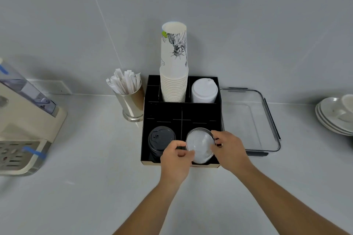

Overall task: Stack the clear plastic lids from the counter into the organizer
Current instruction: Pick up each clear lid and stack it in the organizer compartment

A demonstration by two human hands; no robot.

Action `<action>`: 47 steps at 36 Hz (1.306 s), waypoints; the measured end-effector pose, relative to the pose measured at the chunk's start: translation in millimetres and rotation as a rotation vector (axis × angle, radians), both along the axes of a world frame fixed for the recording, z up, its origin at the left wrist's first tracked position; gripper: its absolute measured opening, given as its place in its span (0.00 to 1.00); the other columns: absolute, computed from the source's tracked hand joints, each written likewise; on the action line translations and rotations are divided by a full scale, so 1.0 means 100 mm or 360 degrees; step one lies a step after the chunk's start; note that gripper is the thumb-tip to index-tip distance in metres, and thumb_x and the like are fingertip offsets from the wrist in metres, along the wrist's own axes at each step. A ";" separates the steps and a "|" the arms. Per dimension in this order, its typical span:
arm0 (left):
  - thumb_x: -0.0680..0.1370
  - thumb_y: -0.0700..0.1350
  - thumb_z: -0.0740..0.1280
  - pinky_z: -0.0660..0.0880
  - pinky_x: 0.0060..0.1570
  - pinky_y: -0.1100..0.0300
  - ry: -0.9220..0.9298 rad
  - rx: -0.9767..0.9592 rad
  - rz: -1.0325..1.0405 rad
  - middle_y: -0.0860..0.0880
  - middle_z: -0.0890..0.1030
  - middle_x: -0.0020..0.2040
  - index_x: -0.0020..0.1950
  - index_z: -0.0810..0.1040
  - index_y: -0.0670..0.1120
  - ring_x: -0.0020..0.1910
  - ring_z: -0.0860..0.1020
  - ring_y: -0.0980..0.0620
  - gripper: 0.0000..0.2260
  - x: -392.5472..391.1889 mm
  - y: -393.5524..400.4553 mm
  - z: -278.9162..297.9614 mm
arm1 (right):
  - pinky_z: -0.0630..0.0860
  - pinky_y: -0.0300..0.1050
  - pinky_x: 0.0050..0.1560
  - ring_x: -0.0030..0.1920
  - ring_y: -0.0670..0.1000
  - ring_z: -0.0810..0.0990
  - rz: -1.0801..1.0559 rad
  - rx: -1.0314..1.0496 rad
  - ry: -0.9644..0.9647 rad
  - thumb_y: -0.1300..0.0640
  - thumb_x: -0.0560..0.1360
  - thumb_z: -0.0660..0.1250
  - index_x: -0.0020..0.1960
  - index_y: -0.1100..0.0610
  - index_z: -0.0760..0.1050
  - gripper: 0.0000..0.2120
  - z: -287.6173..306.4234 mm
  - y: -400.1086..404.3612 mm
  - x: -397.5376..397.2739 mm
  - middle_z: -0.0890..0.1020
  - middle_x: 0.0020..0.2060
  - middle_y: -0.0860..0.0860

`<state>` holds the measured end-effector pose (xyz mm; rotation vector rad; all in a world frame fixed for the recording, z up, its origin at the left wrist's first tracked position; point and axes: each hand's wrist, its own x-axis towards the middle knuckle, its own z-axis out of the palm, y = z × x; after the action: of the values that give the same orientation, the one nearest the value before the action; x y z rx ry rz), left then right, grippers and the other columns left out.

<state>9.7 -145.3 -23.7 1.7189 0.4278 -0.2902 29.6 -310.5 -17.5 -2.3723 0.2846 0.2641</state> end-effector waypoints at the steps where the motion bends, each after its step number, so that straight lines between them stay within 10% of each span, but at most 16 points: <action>1: 0.74 0.38 0.74 0.83 0.46 0.52 0.0000 0.0005 -0.0001 0.47 0.86 0.38 0.47 0.76 0.54 0.36 0.83 0.50 0.12 0.02 0.00 -0.01 | 0.74 0.36 0.51 0.57 0.50 0.80 -0.0010 0.0000 0.0016 0.61 0.75 0.67 0.67 0.53 0.76 0.20 0.00 0.00 0.01 0.80 0.58 0.51; 7: 0.74 0.39 0.73 0.83 0.48 0.49 0.0023 -0.0002 0.0025 0.47 0.85 0.44 0.49 0.81 0.49 0.43 0.85 0.46 0.07 0.05 0.00 -0.09 | 0.76 0.50 0.64 0.60 0.54 0.79 0.0005 0.0067 0.0039 0.59 0.74 0.71 0.68 0.57 0.75 0.23 0.01 0.03 -0.01 0.79 0.61 0.53; 15: 0.75 0.38 0.72 0.81 0.50 0.57 -0.0052 -0.0023 0.0026 0.55 0.84 0.38 0.40 0.80 0.57 0.39 0.81 0.60 0.13 0.01 0.01 -0.14 | 0.72 0.41 0.56 0.60 0.54 0.77 0.0120 -0.0068 -0.0009 0.57 0.74 0.71 0.64 0.61 0.75 0.20 0.00 0.12 -0.04 0.78 0.61 0.54; 22: 0.76 0.41 0.72 0.78 0.49 0.69 -0.0088 0.0022 -0.0071 0.53 0.82 0.55 0.61 0.82 0.46 0.51 0.83 0.58 0.13 0.00 0.01 -0.26 | 0.68 0.38 0.60 0.67 0.54 0.72 0.0171 -0.0037 0.0039 0.58 0.75 0.70 0.70 0.58 0.70 0.25 -0.04 0.14 -0.04 0.75 0.68 0.53; 30: 0.76 0.45 0.68 0.75 0.59 0.61 -0.0222 -0.0057 -0.0392 0.53 0.81 0.50 0.47 0.77 0.74 0.50 0.77 0.59 0.20 -0.02 -0.02 -0.30 | 0.68 0.32 0.43 0.53 0.49 0.74 0.0180 -0.0027 0.0027 0.57 0.73 0.70 0.65 0.52 0.71 0.21 -0.17 0.11 -0.08 0.76 0.55 0.45; 37: 0.76 0.47 0.64 0.75 0.55 0.59 -0.0140 0.0004 -0.0481 0.42 0.83 0.55 0.54 0.79 0.56 0.50 0.80 0.49 0.09 -0.02 -0.01 -0.42 | 0.72 0.40 0.55 0.67 0.56 0.73 0.0224 -0.0099 0.0095 0.55 0.75 0.68 0.73 0.53 0.64 0.29 -0.25 0.12 -0.07 0.72 0.70 0.53; 47: 0.78 0.43 0.63 0.69 0.48 0.65 -0.0105 -0.0093 -0.0460 0.52 0.76 0.46 0.47 0.78 0.65 0.46 0.71 0.58 0.14 0.00 -0.01 -0.41 | 0.72 0.45 0.66 0.70 0.53 0.71 0.0320 -0.0164 0.0125 0.51 0.74 0.70 0.74 0.54 0.64 0.31 -0.20 0.08 -0.03 0.69 0.74 0.51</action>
<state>9.6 -146.1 -64.4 1.7271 0.1196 -0.4483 26.4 -302.9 -37.4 -2.4985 0.0973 0.4478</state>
